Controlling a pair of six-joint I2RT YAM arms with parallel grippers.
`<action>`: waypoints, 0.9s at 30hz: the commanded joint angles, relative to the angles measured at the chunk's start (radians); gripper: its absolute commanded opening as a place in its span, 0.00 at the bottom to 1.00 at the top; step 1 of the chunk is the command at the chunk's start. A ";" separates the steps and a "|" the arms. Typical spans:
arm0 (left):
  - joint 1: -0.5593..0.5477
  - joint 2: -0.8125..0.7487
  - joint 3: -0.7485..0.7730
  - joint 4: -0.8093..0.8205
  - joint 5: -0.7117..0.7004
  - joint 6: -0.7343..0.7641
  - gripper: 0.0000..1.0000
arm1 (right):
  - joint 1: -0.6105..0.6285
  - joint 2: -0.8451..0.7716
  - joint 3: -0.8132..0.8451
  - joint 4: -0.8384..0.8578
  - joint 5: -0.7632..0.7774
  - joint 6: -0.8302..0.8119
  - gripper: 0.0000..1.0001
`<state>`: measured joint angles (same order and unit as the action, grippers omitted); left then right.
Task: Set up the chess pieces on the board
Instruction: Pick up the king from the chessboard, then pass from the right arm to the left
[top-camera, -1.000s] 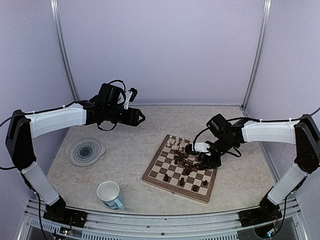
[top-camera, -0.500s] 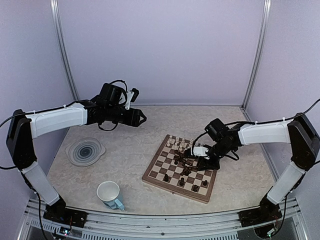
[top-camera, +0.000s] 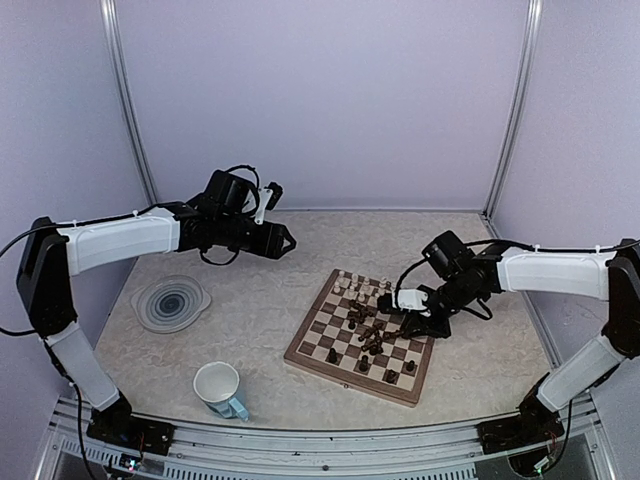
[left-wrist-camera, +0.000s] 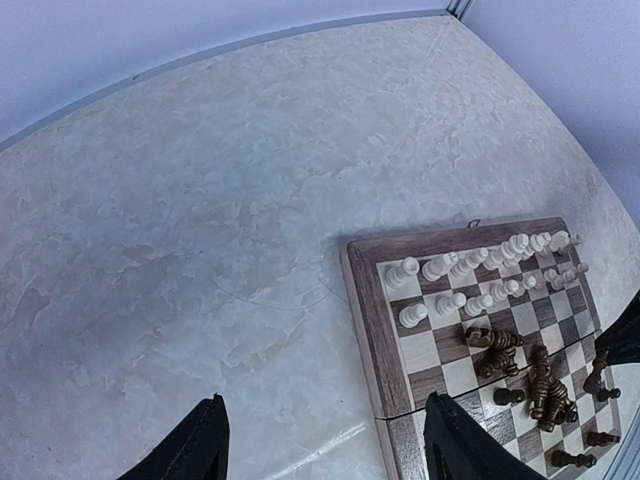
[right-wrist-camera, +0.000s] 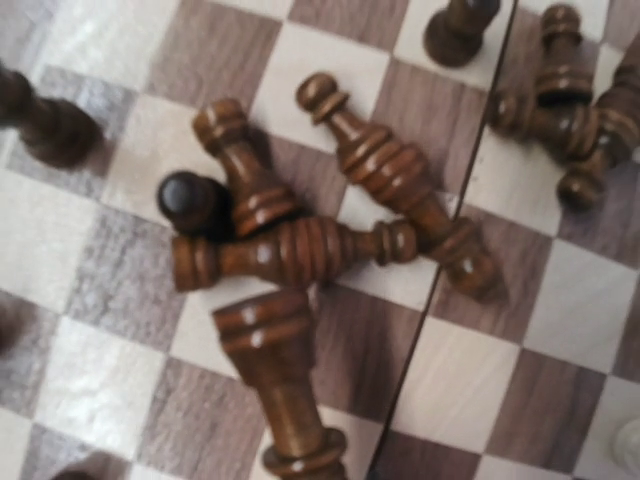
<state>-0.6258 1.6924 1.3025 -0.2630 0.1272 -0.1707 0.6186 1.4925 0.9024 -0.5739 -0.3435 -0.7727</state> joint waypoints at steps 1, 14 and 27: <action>-0.011 0.015 0.036 -0.002 0.005 0.017 0.67 | -0.004 -0.039 0.031 -0.038 -0.044 0.014 0.07; -0.111 0.016 0.019 0.066 0.340 0.004 0.70 | -0.004 -0.022 0.267 -0.067 -0.072 0.113 0.06; -0.129 0.134 0.015 0.322 0.651 -0.312 0.62 | 0.013 0.066 0.442 -0.126 -0.068 0.121 0.08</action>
<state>-0.7532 1.8030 1.3136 -0.0593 0.6582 -0.3805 0.6197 1.5368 1.3113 -0.6537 -0.4088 -0.6586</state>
